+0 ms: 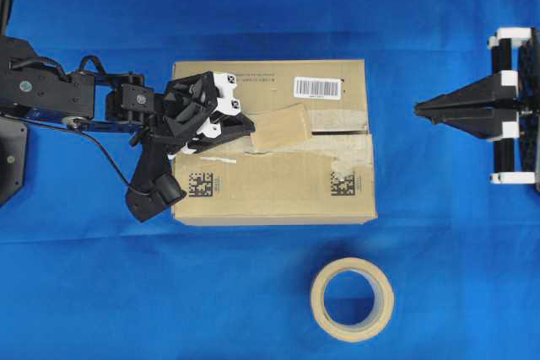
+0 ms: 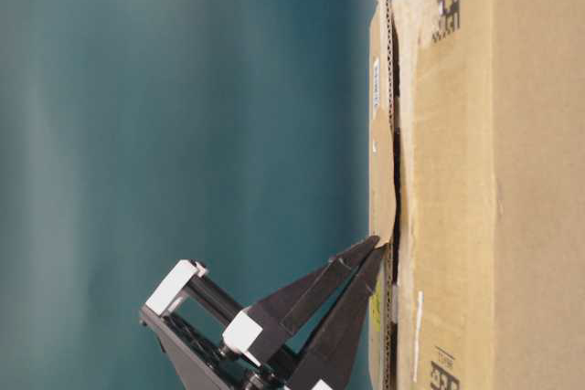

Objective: Apply tape along the seams of the closed cardboard box to seal it securely.
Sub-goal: 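Bring the right gripper in to grasp the tape strip's other end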

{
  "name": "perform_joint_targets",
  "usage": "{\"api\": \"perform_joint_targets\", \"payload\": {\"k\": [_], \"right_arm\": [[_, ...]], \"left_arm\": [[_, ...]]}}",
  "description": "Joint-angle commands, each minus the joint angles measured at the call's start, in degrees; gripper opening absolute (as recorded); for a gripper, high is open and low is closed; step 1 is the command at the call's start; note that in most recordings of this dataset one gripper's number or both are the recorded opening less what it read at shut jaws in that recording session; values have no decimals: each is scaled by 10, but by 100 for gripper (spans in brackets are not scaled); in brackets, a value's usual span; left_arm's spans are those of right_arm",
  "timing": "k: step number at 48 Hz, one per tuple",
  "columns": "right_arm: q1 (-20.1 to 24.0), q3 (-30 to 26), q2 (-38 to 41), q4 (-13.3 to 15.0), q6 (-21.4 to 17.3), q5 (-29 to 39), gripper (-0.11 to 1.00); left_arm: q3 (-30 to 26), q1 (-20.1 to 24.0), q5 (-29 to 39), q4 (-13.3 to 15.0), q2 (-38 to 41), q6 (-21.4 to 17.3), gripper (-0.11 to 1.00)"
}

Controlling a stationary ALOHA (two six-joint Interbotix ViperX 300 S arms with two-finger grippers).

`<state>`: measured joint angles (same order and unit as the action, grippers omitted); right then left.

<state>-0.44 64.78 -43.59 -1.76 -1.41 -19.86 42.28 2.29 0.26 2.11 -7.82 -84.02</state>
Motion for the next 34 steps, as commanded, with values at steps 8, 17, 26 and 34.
{"api": "perform_joint_targets", "payload": {"k": [8, 17, 26, 34], "right_arm": [[-1, -59, 91, -7, -12, -33, 7], [-2, -111, 174, -8, -12, -37, 59], [-7, -154, 244, -10, -13, -33, 50], [-16, -188, 296, -17, -12, -33, 49]], "left_arm": [[-9, 1, -2, 0, -6, 1, 1], [-9, 1, -2, 0, -7, 1, 1], [-8, 0, -2, -1, -6, 1, 1], [-9, 1, 6, 0, -6, 1, 1]]}}
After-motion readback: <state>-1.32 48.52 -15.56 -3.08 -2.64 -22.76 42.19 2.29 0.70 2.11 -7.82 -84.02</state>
